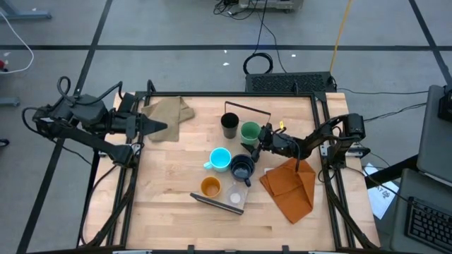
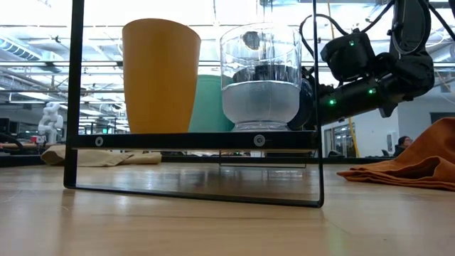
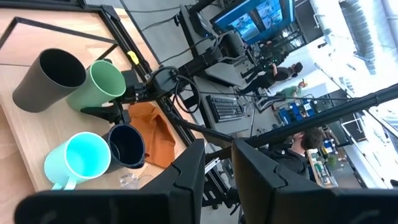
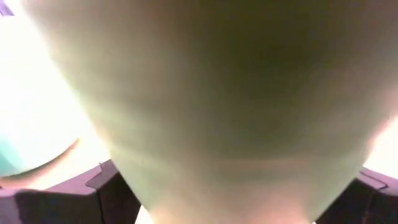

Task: Stack small to large cups/mugs on shelf
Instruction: Put the green cup on the shelf

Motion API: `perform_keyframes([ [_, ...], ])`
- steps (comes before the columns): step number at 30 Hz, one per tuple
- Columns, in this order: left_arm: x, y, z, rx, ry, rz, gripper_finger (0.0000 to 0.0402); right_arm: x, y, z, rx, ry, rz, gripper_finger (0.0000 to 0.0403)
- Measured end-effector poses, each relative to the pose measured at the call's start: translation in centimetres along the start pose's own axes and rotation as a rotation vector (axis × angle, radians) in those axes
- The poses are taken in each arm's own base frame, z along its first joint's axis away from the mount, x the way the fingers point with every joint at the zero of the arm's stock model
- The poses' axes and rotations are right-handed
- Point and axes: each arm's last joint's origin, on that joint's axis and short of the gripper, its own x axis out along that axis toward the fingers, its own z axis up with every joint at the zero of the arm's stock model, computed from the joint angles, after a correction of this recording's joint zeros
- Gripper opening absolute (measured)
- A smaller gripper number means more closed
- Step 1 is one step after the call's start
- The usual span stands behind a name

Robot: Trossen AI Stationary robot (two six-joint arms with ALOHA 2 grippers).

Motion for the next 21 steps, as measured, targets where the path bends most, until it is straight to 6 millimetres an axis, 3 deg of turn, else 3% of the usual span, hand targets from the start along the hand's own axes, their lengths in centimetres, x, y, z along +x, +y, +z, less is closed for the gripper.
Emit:
perform_keyframes([
  [7,0.00,-0.02,-0.03,-0.003,0.011,-0.006,0.0081,0.01,-0.01,0.04,-0.014,-0.004,0.000,0.0357],
  [13,0.00,-0.02,-0.03,-0.002,0.011,-0.006,0.0081,-0.01,0.08,0.61,0.005,-0.061,0.010,0.0396],
  [21,0.00,-0.02,-0.03,-0.004,0.011,-0.006,0.0081,-0.29,0.08,0.20,0.005,-0.040,0.012,0.0398],
])
